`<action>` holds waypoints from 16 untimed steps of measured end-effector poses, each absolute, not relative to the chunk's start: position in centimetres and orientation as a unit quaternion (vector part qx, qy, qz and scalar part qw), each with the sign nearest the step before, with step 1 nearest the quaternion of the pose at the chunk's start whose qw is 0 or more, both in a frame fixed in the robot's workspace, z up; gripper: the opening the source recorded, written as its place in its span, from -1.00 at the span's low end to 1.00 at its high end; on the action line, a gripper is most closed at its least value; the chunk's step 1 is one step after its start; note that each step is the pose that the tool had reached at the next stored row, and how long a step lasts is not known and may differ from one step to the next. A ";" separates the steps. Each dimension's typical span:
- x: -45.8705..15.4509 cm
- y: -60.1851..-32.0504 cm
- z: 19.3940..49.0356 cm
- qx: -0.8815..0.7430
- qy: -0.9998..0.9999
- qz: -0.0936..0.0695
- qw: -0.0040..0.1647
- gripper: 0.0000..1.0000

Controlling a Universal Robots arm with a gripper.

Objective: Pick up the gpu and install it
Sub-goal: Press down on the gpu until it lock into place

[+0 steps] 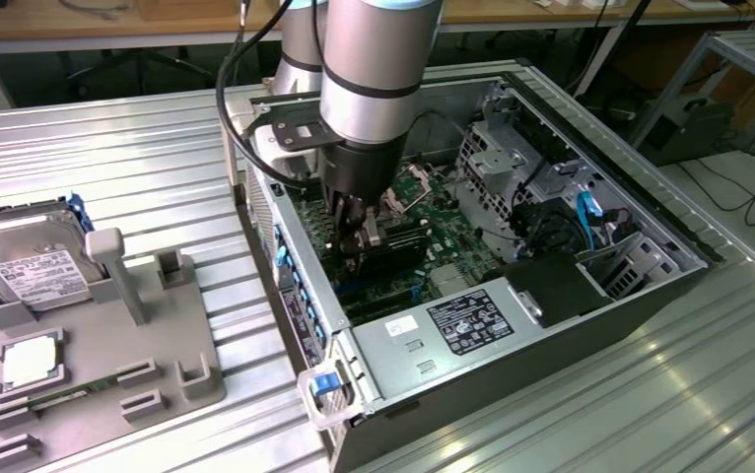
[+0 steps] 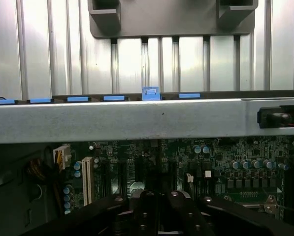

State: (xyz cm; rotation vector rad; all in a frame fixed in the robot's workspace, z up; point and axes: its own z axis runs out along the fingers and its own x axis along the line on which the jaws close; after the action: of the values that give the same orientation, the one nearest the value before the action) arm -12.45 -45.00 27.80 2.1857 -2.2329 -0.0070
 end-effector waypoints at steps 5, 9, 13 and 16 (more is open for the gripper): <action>-12.5 -45.0 27.4 0.699 -0.715 -0.003 0.010 -0.79; -12.5 -45.0 27.4 0.699 -0.715 -0.003 0.009 -0.79; -12.5 -45.0 28.1 0.699 -0.715 -0.003 0.009 -0.79; -12.5 -44.9 28.7 0.699 -0.715 -0.002 0.010 -0.79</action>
State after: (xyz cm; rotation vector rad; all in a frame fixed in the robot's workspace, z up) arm -12.48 -44.94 28.66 2.1829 -2.2303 -0.0058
